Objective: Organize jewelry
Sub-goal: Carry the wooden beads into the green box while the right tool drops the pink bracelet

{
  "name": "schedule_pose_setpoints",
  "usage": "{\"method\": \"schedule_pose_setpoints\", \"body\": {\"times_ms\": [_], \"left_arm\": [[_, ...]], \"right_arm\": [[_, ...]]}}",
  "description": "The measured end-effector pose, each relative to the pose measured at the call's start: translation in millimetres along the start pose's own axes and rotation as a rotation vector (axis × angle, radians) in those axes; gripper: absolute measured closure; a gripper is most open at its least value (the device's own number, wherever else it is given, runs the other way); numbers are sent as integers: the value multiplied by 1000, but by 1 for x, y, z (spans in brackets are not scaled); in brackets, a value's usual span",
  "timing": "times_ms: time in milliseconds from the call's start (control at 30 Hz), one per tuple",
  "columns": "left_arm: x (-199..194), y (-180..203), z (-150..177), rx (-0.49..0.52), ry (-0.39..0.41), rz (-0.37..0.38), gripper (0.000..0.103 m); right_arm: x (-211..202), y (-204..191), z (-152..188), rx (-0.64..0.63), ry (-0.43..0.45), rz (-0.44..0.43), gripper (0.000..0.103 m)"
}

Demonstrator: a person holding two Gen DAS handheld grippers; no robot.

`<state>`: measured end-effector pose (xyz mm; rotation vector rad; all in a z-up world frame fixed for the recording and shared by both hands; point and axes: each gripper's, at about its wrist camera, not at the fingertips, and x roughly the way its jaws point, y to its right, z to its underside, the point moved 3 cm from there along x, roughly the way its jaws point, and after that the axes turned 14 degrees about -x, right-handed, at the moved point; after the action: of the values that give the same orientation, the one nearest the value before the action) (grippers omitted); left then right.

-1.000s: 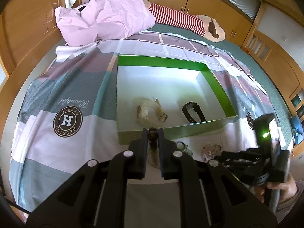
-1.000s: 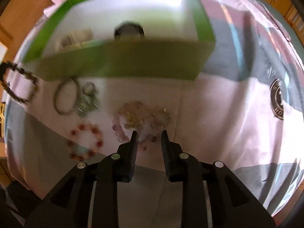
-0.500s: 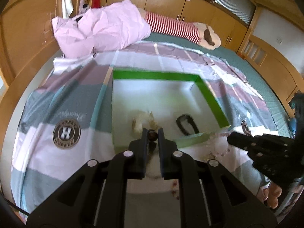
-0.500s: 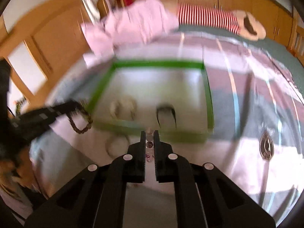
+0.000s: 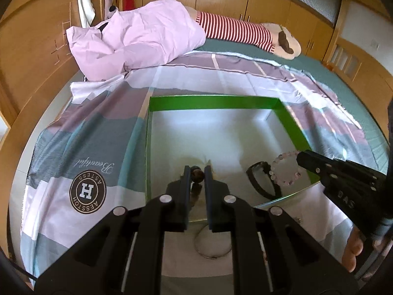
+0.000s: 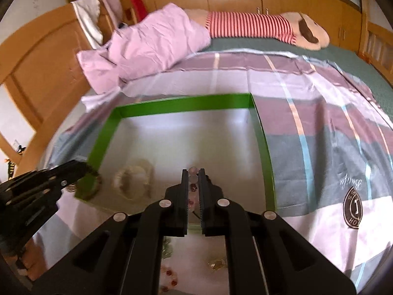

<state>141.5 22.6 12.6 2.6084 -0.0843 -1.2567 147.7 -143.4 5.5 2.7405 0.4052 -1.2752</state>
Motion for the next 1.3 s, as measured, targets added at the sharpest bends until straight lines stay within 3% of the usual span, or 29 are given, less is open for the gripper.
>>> {"method": "schedule_pose_setpoints", "body": {"times_ms": [233, 267, 300, 333, 367, 400, 533, 633, 767, 867, 1033, 1300], "left_arm": [[8, -4, 3, 5, -17, -12, 92], [9, -5, 4, 5, -21, -12, 89], [10, -5, 4, 9, -26, -16, 78], [9, -4, 5, 11, -25, -27, 71], [6, -4, 5, 14, -17, -32, 66], [3, -3, 5, 16, -9, -30, 66], [-22, 1, 13, 11, 7, 23, 63], [-32, -1, 30, -20, -26, 44, 56], [-23, 2, 53, 19, -97, -19, 53], [-11, -4, 64, -14, -165, -56, 49], [-1, -9, 70, -30, -210, -79, 41], [5, -7, 75, -5, -239, -102, 37]], "right_arm": [[11, -2, 10, 8, -23, 7, 95], [10, -4, 12, -3, -17, 7, 94], [8, -6, 12, -20, -13, 23, 91], [5, -7, 13, -32, -8, 46, 71], [-1, -9, 15, -41, -1, 73, 44], [-7, -9, 16, -39, 15, 82, 40], [-38, -20, 27, -66, 52, 30, 40], [-48, -32, 44, -135, 15, 59, 40], [-32, -42, 68, -160, -110, 54, 40], [-15, -49, 81, -170, -193, 24, 40], [0, -61, 94, -186, -260, -27, 40], [15, -72, 109, -224, -315, -9, 41]]}}
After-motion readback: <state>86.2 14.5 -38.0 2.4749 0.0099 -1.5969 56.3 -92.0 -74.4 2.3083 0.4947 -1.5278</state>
